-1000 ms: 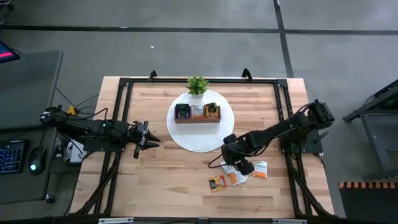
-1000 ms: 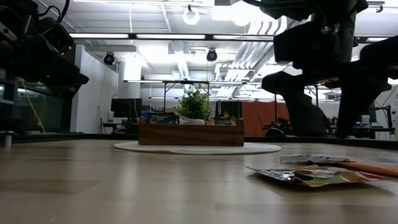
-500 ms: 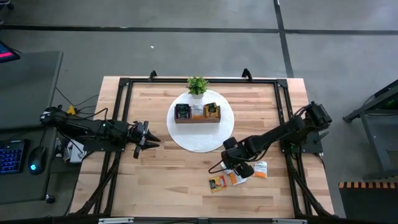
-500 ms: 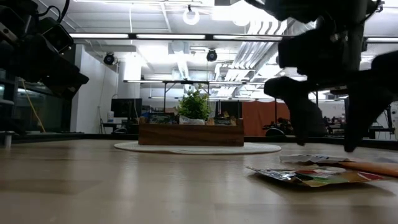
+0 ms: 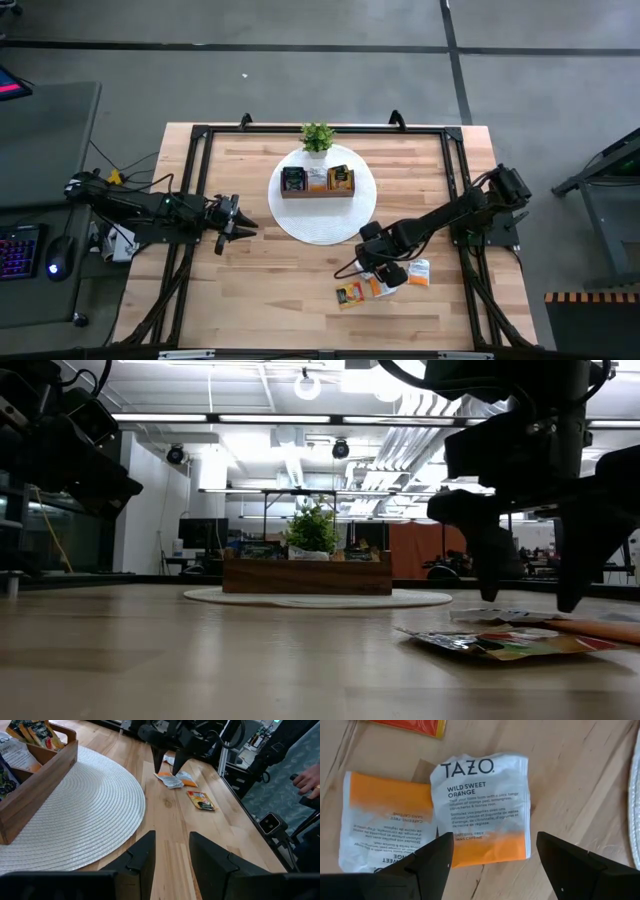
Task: Pick & Place Tea
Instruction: Put the white orange tea bag into the middle section of the wooden organizer
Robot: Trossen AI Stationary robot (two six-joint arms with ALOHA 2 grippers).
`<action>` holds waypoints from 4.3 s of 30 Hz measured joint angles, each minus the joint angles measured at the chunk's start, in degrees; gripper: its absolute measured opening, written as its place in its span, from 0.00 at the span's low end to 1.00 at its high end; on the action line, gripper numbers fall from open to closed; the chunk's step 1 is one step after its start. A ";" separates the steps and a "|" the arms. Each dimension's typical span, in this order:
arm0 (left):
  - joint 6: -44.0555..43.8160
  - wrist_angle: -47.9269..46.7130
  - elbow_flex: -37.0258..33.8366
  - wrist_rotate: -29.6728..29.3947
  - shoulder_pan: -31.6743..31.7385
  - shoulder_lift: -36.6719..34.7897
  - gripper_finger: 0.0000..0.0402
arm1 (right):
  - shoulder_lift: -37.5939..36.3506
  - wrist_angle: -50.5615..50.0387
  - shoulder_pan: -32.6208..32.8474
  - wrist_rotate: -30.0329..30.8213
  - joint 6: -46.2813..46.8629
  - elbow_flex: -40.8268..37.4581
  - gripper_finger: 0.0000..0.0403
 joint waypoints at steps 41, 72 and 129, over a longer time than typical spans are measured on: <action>0.00 0.01 0.00 0.01 -0.01 -0.02 0.29 | 4.35 4.00 -1.11 -0.67 4.20 0.02 0.14; 0.00 0.00 0.00 0.00 -0.01 -0.02 0.29 | 2.97 35.01 0.99 42.11 45.31 -0.09 0.07; -9.70 -7.55 23.09 -9.57 0.06 16.60 0.32 | 2.80 39.59 -1.46 37.66 33.97 3.88 0.07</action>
